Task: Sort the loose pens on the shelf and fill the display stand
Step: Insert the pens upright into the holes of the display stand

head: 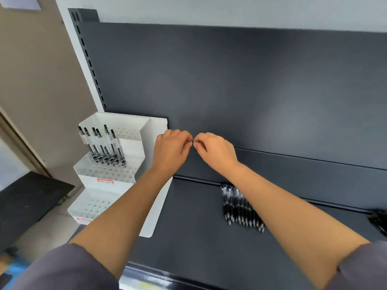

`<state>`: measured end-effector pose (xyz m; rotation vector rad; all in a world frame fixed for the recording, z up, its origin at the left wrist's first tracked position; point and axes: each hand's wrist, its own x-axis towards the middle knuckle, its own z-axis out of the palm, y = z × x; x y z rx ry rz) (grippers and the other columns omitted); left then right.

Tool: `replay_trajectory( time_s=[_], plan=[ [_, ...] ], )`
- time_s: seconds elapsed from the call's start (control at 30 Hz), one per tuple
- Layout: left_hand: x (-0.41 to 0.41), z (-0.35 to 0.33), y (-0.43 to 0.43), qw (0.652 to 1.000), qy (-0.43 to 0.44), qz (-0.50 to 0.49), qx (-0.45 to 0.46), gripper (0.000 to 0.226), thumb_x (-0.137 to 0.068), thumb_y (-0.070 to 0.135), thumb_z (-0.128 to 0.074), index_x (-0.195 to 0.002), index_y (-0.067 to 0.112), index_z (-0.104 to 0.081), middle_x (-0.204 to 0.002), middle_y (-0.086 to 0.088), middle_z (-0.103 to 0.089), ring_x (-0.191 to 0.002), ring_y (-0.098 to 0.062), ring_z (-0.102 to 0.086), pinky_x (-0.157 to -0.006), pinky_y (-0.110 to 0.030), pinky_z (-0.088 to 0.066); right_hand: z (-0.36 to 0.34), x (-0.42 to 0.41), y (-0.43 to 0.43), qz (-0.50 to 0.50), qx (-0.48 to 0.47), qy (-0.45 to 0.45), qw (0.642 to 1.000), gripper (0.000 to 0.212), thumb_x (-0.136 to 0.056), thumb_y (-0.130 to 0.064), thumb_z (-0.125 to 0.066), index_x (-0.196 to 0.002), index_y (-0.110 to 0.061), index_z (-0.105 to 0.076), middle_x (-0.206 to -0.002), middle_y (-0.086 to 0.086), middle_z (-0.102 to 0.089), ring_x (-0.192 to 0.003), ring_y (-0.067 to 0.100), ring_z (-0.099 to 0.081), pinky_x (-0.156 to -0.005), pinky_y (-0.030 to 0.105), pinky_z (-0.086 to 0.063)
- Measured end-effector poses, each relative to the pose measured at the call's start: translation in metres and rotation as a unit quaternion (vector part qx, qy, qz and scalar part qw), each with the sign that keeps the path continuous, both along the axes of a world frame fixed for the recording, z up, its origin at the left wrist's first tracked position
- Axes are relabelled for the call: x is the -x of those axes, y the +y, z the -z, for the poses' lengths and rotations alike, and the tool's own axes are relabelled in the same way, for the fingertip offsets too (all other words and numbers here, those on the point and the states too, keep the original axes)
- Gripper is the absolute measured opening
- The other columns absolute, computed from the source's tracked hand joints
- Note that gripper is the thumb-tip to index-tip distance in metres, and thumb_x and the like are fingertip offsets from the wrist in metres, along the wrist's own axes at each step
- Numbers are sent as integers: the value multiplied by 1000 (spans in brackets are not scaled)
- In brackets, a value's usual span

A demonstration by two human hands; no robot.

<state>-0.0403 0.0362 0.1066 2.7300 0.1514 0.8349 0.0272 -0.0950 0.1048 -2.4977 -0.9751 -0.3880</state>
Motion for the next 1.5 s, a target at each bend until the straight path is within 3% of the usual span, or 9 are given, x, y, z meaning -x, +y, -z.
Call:
replay_trajectory(
  time_s=[0.17, 0.33, 0.47, 0.6, 0.83, 0.97, 1.07, 1.2, 1.5],
  plan=[
    [24, -5, 48, 999, 3, -33, -11, 19, -94, 23, -47, -103, 17, -64, -101, 1, -66, -101, -23, -52, -83, -33, -33, -9, 20, 55, -40, -21, -8, 999, 23, -98, -33, -42, -105, -23, -62, -97, -4, -62, -82, 19, -59, -59, 28, -37],
    [49, -18, 114, 998, -21, -61, -20, 20, -93, 20, -50, -106, 16, -64, -106, -1, -66, -102, -25, -52, -85, -36, -36, -25, 42, 120, -66, -36, 0, 997, 24, -97, -29, -39, -103, -24, -62, -101, -4, -64, -85, 21, -59, -69, 36, -50],
    [64, -25, 168, 995, -56, -84, -18, 19, -92, 18, -54, -109, 16, -63, -106, -1, -65, -102, -27, -52, -82, -36, -34, -29, 56, 166, -82, -46, -1, 996, 23, -97, -29, -41, -105, -23, -61, -107, -3, -65, -90, 22, -60, -71, 34, -49],
    [62, -24, 206, 993, -18, -118, 5, 23, -92, 28, -54, -114, 25, -62, -104, 6, -67, -107, -23, -48, -78, -33, -25, -28, 63, 194, -70, -32, 19, 997, 27, -98, -32, -42, -116, -21, -59, -112, 0, -62, -95, 24, -59, -76, 36, -49],
    [38, -17, 217, 994, 6, -105, 11, 17, -90, 36, -57, -103, 28, -65, -90, 8, -70, -104, -19, -52, -77, -34, -21, -26, 57, 211, -45, -19, 55, 997, 30, -97, -33, -47, -117, -16, -61, -111, 3, -63, -98, 24, -59, -77, 35, -49],
    [31, -18, 217, 996, 16, -91, 14, 14, -90, 24, -56, -84, 27, -68, -78, 12, -62, -99, -18, -53, -76, -33, -18, -23, 54, 217, -35, -30, 84, 995, 22, -96, -26, -49, -101, -14, -66, -95, 3, -68, -88, 24, -61, -68, 31, -48],
    [31, -19, 220, 998, 24, -62, 22, 16, -90, 17, -55, -85, 25, -68, -76, 14, -56, -100, -17, -52, -74, -31, -15, -23, 52, 219, -30, -41, 94, 994, 21, -95, -21, -47, -95, -14, -68, -91, 5, -69, -83, 25, -61, -68, 34, -49],
    [32, -21, 224, 998, 34, -16, 41, 12, -90, 22, -57, -89, 26, -68, -83, 9, -67, -97, -17, -54, -77, -31, -20, -23, 49, 220, -40, -18, 78, 996, 22, -97, -23, -46, -97, -15, -67, -90, 5, -67, -83, 26, -59, -63, 30, -43],
    [32, -23, 219, 994, 39, -105, 1, 17, -90, 35, -56, -80, 23, -62, -79, 5, -68, -92, -19, -57, -77, -34, -20, -22, 49, 220, -41, -23, 71, 996, 22, -97, -21, -46, -93, -13, -66, -90, 4, -68, -82, 24, -59, -63, 31, -45]
  ],
)
